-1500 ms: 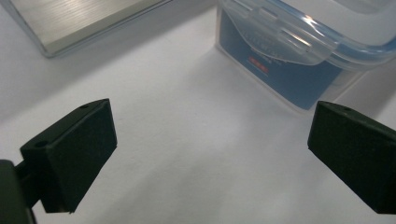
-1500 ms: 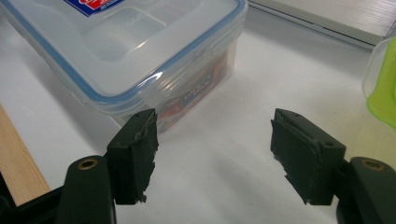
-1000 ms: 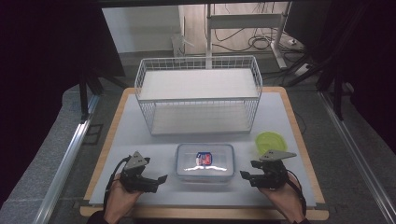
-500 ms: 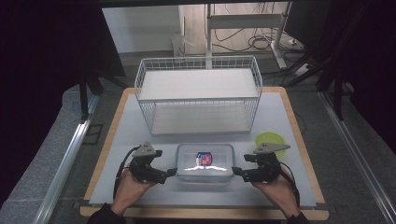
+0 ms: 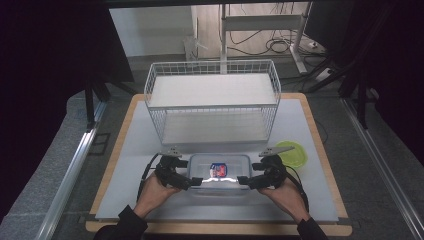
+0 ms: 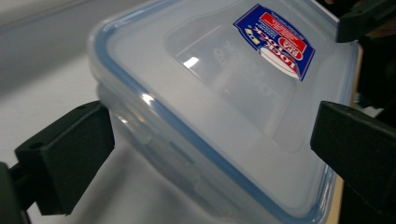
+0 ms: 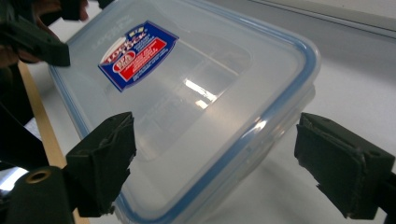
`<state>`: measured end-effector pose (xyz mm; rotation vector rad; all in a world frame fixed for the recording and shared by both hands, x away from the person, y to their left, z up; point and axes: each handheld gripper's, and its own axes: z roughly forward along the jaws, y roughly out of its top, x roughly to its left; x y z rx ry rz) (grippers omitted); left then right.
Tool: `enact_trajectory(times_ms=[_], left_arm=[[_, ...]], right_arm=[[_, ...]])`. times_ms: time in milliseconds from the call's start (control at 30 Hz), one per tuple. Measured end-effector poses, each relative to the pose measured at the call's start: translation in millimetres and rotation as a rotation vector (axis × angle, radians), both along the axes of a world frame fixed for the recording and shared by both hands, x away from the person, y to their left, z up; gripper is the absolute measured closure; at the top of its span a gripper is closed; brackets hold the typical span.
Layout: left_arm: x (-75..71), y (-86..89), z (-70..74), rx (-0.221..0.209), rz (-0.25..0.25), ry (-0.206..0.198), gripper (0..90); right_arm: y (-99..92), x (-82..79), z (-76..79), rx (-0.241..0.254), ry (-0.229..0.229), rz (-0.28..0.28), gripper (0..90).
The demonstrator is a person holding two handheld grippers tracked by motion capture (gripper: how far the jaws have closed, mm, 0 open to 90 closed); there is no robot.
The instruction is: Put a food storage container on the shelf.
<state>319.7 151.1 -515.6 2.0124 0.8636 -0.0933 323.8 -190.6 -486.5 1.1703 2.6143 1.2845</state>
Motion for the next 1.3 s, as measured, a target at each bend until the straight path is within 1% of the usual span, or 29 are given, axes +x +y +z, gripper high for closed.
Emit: enact_trajectory(times_ms=[100,167,200,233,300,333,367,433,467,500,533,567,600,633,667,700,733,767,800,833,867,900,933,967,1067,1100,1133,1200,1300], left_arm=[[1.0,0.0,-2.9,-0.023,-0.009,0.026,0.0],[1.3,0.1,-4.2,-0.030,-0.010,0.043,0.0],[1.4,0.4,-4.5,-0.031,-0.014,0.052,0.0],[1.4,0.4,-4.5,-0.031,-0.014,0.052,0.0],[0.1,0.2,-3.7,-0.024,-0.019,0.060,0.0],[-2.1,0.9,-2.0,-0.013,-0.025,0.065,0.9],[-2.1,0.9,-2.0,-0.013,-0.025,0.065,2.1],[-4.8,3.1,-0.6,-0.013,-0.028,0.073,5.5],[-6.8,3.9,0.4,-0.010,-0.029,0.074,5.5],[-9.1,4.4,1.6,-0.006,-0.028,0.070,7.1],[-15.0,5.1,4.7,0.004,-0.016,0.045,10.5],[-15.0,5.1,4.7,0.004,-0.016,0.045,12.9],[-18.2,5.3,6.3,-0.002,-0.001,0.036,12.9],[-20.5,6.8,7.6,0.000,-0.002,0.032,15.3],[-25.4,11.0,8.2,-0.027,0.021,0.025,21.0],[-25.4,11.0,8.2,-0.027,0.021,0.025,25.0],[-29.1,16.9,7.2,-0.070,0.039,0.029,28.8],[-29.1,16.9,7.2,-0.070,0.039,0.029,32.0],[-31.1,19.1,6.7,-0.087,0.044,0.029,32.0],[-33.0,20.9,6.5,-0.101,0.048,0.031,34.8],[-35.6,23.8,6.2,-0.124,0.062,0.037,39.6],[-35.6,23.8,6.2,-0.124,0.062,0.037,41.8],[-37.4,25.3,5.8,-0.141,0.069,0.042,43.2],[-37.4,25.3,5.8,-0.141,0.069,0.042,43.9],[-39.6,26.9,5.9,-0.154,0.071,0.043,45.6],[-39.6,26.9,5.9,-0.154,0.071,0.043,46.1],[-40.7,27.5,5.4,-0.161,0.074,0.043,46.5],[-42.0,27.7,5.5,-0.161,0.077,0.041,46.9],[-43.0,28.0,5.8,-0.159,0.076,0.041,47.5]], right_arm=[[-0.7,4.1,-2.8,0.024,0.038,-0.002,12.7],[-1.5,6.7,-6.7,0.055,0.091,-0.001,12.2],[-2.4,7.9,-8.5,0.068,0.107,-0.002,12.4],[-2.4,7.9,-8.5,0.068,0.107,-0.002,12.4],[-3.0,9.6,-11.0,0.095,0.147,-0.005,13.8],[-2.2,8.6,-10.3,0.089,0.142,-0.007,14.0],[-2.2,8.6,-10.3,0.089,0.142,-0.007,14.0],[-2.3,6.9,-7.8,0.082,0.139,-0.008,16.8],[-3.0,6.0,-6.6,0.080,0.132,-0.009,18.4],[-3.9,4.7,-5.2,0.077,0.127,-0.006,20.0],[-4.3,0.6,-2.0,0.071,0.107,-0.010,23.1],[-4.7,-2.1,0.1,0.063,0.093,-0.010,24.8],[-4.7,-2.1,0.1,0.063,0.093,-0.010,24.8],[-4.8,-5.3,1.9,0.059,0.081,-0.011,26.5],[-6.5,-10.8,4.6,0.056,0.054,-0.010,30.5],[-6.5,-10.8,4.6,0.056,0.054,-0.010,30.5],[-9.7,-15.4,6.4,0.067,0.042,-0.011,35.2],[-9.7,-15.4,6.4,0.067,0.042,-0.011,35.2],[-11.3,-17.5,6.9,0.075,0.039,-0.010,37.5],[-13.0,-19.4,7.1,0.084,0.036,-0.011,39.6],[-15.5,-23.4,7.5,0.097,0.032,-0.013,42.2],[-15.5,-23.4,7.5,0.097,0.032,-0.013,42.2],[-17.0,-26.4,7.8,0.099,0.032,-0.015,44.7],[-17.0,-26.4,7.8,0.099,0.032,-0.015,44.7],[-19.7,-29.6,6.4,0.125,0.038,-0.026,47.0],[-19.7,-29.6,6.4,0.125,0.038,-0.026,47.0],[-21.1,-30.1,5.3,0.145,0.053,-0.033,47.8],[-22.2,-29.5,3.9,0.160,0.067,-0.035,48.0],[-24.6,-27.2,0.3,0.191,0.109,-0.039,47.5]])
